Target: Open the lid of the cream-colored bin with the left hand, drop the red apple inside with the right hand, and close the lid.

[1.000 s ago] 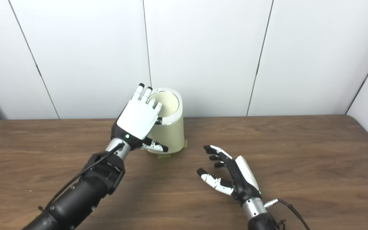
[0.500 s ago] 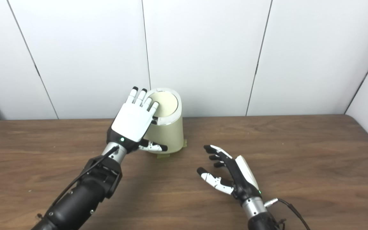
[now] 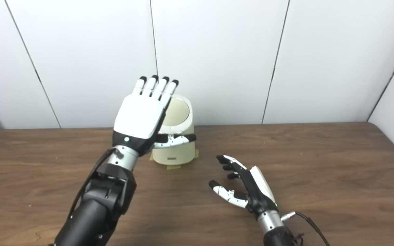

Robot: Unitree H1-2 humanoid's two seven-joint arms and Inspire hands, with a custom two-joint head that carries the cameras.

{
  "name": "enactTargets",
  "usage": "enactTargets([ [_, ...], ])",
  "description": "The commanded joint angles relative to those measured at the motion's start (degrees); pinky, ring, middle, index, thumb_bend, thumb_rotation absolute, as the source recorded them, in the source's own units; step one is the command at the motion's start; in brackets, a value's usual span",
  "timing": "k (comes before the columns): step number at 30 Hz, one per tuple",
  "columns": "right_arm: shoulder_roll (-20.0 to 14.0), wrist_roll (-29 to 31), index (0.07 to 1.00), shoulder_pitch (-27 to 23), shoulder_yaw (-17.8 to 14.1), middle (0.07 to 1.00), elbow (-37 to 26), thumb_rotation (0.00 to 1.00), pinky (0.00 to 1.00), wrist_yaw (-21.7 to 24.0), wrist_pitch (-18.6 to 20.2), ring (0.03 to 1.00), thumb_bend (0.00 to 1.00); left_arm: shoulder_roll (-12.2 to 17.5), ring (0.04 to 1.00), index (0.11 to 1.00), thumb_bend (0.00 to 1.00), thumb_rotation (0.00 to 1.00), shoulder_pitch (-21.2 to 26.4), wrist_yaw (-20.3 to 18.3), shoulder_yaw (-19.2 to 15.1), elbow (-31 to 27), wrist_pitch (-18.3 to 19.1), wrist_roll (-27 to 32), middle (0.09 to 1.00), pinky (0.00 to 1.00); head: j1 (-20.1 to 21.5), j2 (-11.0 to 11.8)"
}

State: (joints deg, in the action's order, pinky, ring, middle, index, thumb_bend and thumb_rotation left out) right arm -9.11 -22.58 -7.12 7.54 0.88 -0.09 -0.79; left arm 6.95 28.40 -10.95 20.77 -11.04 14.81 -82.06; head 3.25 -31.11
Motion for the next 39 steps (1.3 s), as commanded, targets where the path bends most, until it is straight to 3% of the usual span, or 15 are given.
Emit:
enactTargets([
  [1,-0.09,-0.07,0.829,-1.70,-0.25,0.835,-0.95,0.46,0.72,-0.33,-0.22,0.807,0.24,-0.12,1.000,1.000,0.65,0.93,0.35,3.51,-2.68,-2.50,-0.21,3.80,1.000,1.00,0.21,-0.12],
  [5,-0.17,-0.64,0.830,-1.52,-0.18,0.834,-1.73,0.46,0.72,-0.17,0.94,0.806,0.24,0.47,1.000,1.000,0.52,0.91,-2.84,6.99,-9.54,-4.07,-3.66,18.44,1.000,1.00,0.27,-0.35],
  [6,-0.14,-0.54,0.831,-1.53,-0.30,0.835,-1.54,0.46,0.72,-0.43,0.61,0.807,0.24,0.65,1.000,1.000,0.51,0.90,-4.02,8.29,-12.51,-3.33,-6.18,25.74,1.000,1.00,0.29,-0.40],
  [8,0.17,-0.83,0.821,-1.42,-0.75,0.824,-1.38,0.41,0.70,-1.65,0.05,0.789,0.24,1.23,0.876,0.879,0.45,0.78,-6.28,9.06,-17.44,-1.23,-11.07,39.08,0.888,0.81,0.13,-0.55],
  [9,0.59,-1.25,0.802,-1.32,-1.23,0.802,-1.13,0.37,0.67,-3.32,-1.05,0.764,0.24,1.72,0.822,0.817,0.42,0.65,-7.69,8.95,-19.37,0.22,-13.59,44.86,0.837,0.72,0.18,-0.64],
  [10,1.08,-1.18,0.776,-1.21,-1.79,0.775,-0.92,0.36,0.64,-4.74,-1.96,0.739,0.23,2.12,0.774,0.785,0.39,0.58,-8.86,8.58,-20.48,1.35,-15.56,48.69,0.800,0.66,0.32,-0.73],
  [12,1.92,-0.51,0.747,-1.11,-2.75,0.746,-0.48,0.35,0.61,-7.08,-3.71,0.715,0.22,2.46,0.717,0.755,0.35,0.52,-11.10,8.19,-21.87,3.17,-18.42,54.05,0.758,0.59,0.59,-0.77],
  [13,2.33,-0.26,0.729,-1.09,-3.29,0.724,-0.21,0.37,0.57,-8.44,-4.83,0.692,0.21,2.54,0.708,0.746,0.31,0.55,-12.54,8.14,-22.42,4.21,-20.27,56.67,0.746,0.59,0.79,-0.77],
  [15,2.96,-0.14,0.702,-1.06,-4.19,0.656,0.22,0.38,0.44,-10.41,-6.45,0.606,0.20,2.81,0.705,0.733,0.26,0.58,-14.58,8.53,-22.94,5.91,-23.70,60.02,0.738,0.59,0.73,-0.88],
  [18,3.82,-0.43,0.679,-1.06,-5.34,0.673,0.72,0.33,0.50,-12.89,-7.87,0.635,0.22,3.26,0.676,0.719,0.20,0.51,-16.59,10.00,-23.26,8.23,-28.28,62.39,0.716,0.56,0.60,-1.00],
  [21,4.55,-0.47,0.665,-1.10,-6.10,0.633,0.60,0.33,0.38,-14.02,-7.09,0.532,0.24,3.44,0.681,0.717,0.20,0.44,-18.18,11.10,-24.03,10.64,-30.93,65.22,0.717,0.58,0.84,-1.02],
  [24,4.57,-0.87,0.667,-1.09,-6.31,0.619,0.46,0.32,0.35,-14.31,-6.61,0.493,0.25,3.73,0.707,0.727,0.21,0.47,-19.31,11.72,-24.65,12.47,-32.29,67.05,0.735,0.61,0.53,-1.24],
  [28,4.91,2.43,0.686,-0.96,-6.84,0.659,0.09,0.34,0.49,-12.06,-4.31,0.614,0.26,3.02,0.704,0.720,0.25,0.44,-20.32,12.32,-25.28,13.12,-29.89,68.37,0.731,0.61,0.53,-1.31],
  [31,4.87,3.32,0.701,-1.00,-7.01,0.699,0.04,0.27,0.57,-11.59,-3.28,0.676,0.27,2.73,0.703,0.721,0.24,0.38,-20.66,12.40,-25.23,14.47,-30.47,69.38,0.732,0.62,1.14,-1.42],
  [39,3.85,3.73,0.684,-0.77,-7.48,0.680,0.10,0.18,0.53,-11.30,-3.20,0.638,0.28,-0.47,0.728,0.729,0.26,0.29,-21.58,12.14,-26.31,14.37,-24.92,76.05,0.747,0.66,0.76,-1.99],
])
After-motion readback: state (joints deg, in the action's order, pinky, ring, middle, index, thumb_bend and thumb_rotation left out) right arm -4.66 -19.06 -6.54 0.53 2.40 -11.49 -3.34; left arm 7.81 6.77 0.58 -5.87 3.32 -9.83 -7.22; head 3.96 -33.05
